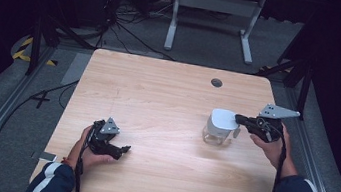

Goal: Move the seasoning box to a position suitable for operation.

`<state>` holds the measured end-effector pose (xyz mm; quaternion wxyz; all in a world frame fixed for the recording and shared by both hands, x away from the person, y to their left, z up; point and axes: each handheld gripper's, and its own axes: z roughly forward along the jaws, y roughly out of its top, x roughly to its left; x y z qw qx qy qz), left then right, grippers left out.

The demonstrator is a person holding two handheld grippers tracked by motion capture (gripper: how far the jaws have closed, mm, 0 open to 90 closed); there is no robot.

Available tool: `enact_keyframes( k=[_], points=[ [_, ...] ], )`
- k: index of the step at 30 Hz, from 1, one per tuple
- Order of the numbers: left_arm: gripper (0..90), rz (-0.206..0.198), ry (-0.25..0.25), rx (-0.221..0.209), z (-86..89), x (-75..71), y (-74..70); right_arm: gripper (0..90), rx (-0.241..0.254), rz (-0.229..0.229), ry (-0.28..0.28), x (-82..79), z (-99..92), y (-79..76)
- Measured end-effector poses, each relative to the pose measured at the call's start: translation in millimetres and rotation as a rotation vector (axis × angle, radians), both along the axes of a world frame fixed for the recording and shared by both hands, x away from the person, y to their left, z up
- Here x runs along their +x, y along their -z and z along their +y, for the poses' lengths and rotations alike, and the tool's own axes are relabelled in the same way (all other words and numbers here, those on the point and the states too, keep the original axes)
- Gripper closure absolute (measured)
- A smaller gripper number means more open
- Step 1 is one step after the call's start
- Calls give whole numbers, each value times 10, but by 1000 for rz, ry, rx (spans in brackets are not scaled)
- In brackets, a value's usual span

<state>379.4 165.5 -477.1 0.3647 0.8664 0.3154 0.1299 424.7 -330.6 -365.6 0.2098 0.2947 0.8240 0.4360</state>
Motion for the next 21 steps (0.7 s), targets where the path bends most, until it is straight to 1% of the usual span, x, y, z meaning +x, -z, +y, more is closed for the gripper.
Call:
enact_keyframes(
  k=[1,2,3,4,5,8,9,10,11,12,14,15,16,18,19,21],
  points=[
    [220,-4,9,7,-24,4,-12,900,2,2,-2,1,-3,0],
    [263,-5,21,13,-46,19,-32,900,5,3,-2,2,-6,1],
    [310,-11,25,7,-84,31,-56,900,8,3,-1,3,-9,3],
    [335,-14,35,6,-117,49,-84,900,9,1,-1,2,-11,5],
    [356,-25,42,-9,-157,64,-112,900,10,1,2,2,-15,6],
    [484,-41,91,-43,-307,129,-221,900,18,6,2,0,-26,10],
    [545,-47,115,-55,-362,159,-260,900,18,6,3,-1,-27,11],
    [596,-52,122,-69,-430,191,-297,900,19,5,4,-1,-28,11],
    [612,-64,138,-67,-500,221,-336,900,22,7,4,-1,-28,12],
    [653,-70,149,-71,-559,243,-366,900,22,5,6,-2,-28,14],
    [680,-95,165,-79,-708,290,-435,900,17,0,19,-4,-30,13],
    [689,-103,181,-83,-794,315,-476,900,18,-2,23,-3,-33,14],
    [697,-121,201,-93,-928,345,-530,900,21,-4,23,-1,-38,18],
    [704,-133,224,-116,-1109,378,-598,900,24,-4,25,-2,-41,21],
    [708,-145,234,-118,-1174,386,-624,900,21,-6,26,-4,-37,20],
    [716,-165,260,-108,-1367,424,-688,900,21,-4,28,-7,-36,19]
  ],
)
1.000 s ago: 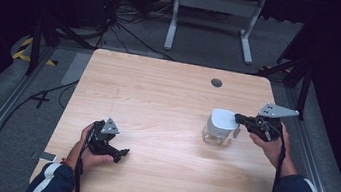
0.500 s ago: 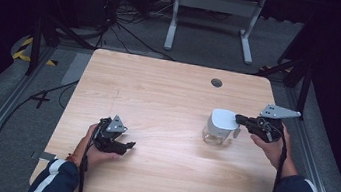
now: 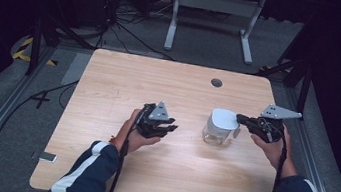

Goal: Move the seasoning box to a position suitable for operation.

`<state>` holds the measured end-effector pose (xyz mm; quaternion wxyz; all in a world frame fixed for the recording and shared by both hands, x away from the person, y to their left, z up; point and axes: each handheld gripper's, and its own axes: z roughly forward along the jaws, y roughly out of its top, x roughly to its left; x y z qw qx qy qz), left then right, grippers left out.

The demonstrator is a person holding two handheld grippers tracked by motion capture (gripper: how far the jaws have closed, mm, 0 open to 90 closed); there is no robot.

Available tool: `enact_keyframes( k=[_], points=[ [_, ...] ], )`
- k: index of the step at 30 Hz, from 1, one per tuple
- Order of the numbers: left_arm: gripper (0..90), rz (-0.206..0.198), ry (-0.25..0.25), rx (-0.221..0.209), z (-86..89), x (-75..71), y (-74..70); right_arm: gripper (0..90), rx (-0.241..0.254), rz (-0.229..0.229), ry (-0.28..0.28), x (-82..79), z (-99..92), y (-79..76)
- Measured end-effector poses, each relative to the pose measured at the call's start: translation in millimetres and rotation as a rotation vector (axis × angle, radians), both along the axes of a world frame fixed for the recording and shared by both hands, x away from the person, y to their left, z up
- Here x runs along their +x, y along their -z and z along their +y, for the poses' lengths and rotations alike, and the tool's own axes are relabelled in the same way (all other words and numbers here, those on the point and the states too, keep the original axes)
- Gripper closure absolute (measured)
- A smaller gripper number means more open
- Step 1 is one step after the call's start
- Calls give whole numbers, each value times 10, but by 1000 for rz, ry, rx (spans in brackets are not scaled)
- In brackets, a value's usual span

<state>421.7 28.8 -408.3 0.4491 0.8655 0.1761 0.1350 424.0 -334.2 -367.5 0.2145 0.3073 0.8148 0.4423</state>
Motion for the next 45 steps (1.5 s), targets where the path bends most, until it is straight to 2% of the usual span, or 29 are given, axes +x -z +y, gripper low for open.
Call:
enact_keyframes(
  k=[2,6,11,13,15,20,33,37,41,45],
  points=[
    [721,-10,17,-4,-170,34,-44,900,2,0,2,-1,-6,4],
    [731,-20,39,-12,-381,94,-102,900,1,-2,2,-8,-9,4],
    [774,-20,47,-30,-534,160,-138,900,1,-4,0,-12,-13,7],
    [799,-22,45,-20,-606,200,-140,900,1,-5,-1,-14,-14,7],
    [807,-17,44,-28,-625,209,-139,900,2,-3,-1,-17,-16,7],
    [892,-25,46,-11,-708,254,-121,900,2,-3,1,-22,-22,8],
    [876,-29,48,-25,-844,319,-175,900,-1,-2,1,-28,-35,10],
    [876,-41,57,-12,-900,317,-193,900,-8,-1,1,-31,-48,21],
    [881,-44,57,-24,-928,314,-248,900,-19,-7,0,-34,-45,31],
    [876,-65,63,-24,-974,300,-308,900,-18,-12,-7,-43,-37,22]
  ],
)
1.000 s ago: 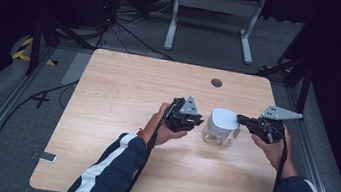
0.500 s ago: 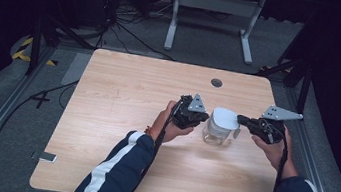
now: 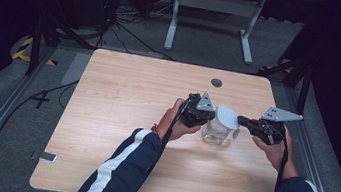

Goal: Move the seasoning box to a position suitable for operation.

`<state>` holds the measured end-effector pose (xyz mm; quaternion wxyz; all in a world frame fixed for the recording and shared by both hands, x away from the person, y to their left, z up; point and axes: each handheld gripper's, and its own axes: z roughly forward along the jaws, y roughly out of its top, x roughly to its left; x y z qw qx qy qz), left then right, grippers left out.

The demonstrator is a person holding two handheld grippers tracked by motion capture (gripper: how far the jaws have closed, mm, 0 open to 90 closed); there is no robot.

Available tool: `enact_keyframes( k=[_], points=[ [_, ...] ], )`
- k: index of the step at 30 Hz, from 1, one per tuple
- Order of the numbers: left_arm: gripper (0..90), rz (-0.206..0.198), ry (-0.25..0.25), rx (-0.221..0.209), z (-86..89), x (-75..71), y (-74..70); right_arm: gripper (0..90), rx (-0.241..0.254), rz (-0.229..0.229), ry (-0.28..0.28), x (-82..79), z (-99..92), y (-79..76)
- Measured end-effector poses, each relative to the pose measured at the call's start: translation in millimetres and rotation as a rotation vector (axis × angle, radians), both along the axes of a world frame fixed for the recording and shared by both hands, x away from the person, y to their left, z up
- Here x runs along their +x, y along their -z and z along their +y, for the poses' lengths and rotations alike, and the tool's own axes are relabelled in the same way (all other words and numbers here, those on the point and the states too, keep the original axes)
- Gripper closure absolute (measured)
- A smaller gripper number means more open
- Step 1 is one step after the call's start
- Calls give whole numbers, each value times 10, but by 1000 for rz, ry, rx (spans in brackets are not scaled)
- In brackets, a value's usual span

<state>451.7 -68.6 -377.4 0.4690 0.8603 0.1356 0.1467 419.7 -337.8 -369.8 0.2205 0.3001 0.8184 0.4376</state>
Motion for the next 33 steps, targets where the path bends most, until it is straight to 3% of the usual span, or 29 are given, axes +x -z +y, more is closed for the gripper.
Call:
enact_keyframes(
  k=[12,27,28,33],
  points=[
    [872,-30,-9,-14,-87,-15,-173,900,-27,0,0,-39,2,3],
    [862,-57,49,-6,-398,-101,-355,900,-52,13,8,-198,-176,30],
    [861,-73,57,1,-430,-97,-374,900,-55,17,6,-213,-180,34],
    [857,-66,66,5,-495,-114,-391,900,-58,18,1,-229,-177,37]
  ],
)
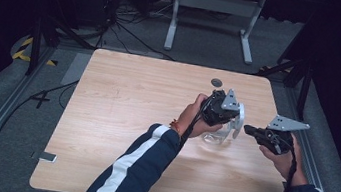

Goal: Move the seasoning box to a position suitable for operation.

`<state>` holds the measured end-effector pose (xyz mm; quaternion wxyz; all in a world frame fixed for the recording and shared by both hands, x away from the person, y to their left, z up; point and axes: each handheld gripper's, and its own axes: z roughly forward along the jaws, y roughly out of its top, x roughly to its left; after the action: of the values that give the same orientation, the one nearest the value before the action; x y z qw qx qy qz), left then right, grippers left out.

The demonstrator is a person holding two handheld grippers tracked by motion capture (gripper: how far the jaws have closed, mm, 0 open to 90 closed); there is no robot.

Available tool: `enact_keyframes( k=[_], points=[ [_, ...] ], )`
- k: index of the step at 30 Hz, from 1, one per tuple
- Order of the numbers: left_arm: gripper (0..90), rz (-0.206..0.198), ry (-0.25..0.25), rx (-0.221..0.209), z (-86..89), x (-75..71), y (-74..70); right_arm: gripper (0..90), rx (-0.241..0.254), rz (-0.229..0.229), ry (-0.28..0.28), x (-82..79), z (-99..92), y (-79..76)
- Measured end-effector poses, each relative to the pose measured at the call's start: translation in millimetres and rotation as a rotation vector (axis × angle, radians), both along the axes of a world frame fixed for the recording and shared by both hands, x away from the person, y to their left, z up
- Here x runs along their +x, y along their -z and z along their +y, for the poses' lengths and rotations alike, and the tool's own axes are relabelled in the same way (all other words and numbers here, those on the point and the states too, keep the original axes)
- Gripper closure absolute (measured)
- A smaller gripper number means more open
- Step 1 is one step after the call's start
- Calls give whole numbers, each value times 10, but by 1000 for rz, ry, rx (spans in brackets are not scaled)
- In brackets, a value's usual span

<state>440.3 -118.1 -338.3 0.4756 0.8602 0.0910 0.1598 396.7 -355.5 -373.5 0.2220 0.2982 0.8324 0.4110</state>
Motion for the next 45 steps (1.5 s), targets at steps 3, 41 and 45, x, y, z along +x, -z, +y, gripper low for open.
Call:
enact_keyframes(
  k=[3,41,45],
  points=[
    [854,1,5,-4,-18,-8,8,900,-2,-1,-3,-5,2,5],
    [734,5,-165,160,1550,-191,445,888,-9,5,-18,-67,30,19],
    [724,5,-183,188,1721,-244,492,885,-13,3,-21,-97,30,25]
  ],
)
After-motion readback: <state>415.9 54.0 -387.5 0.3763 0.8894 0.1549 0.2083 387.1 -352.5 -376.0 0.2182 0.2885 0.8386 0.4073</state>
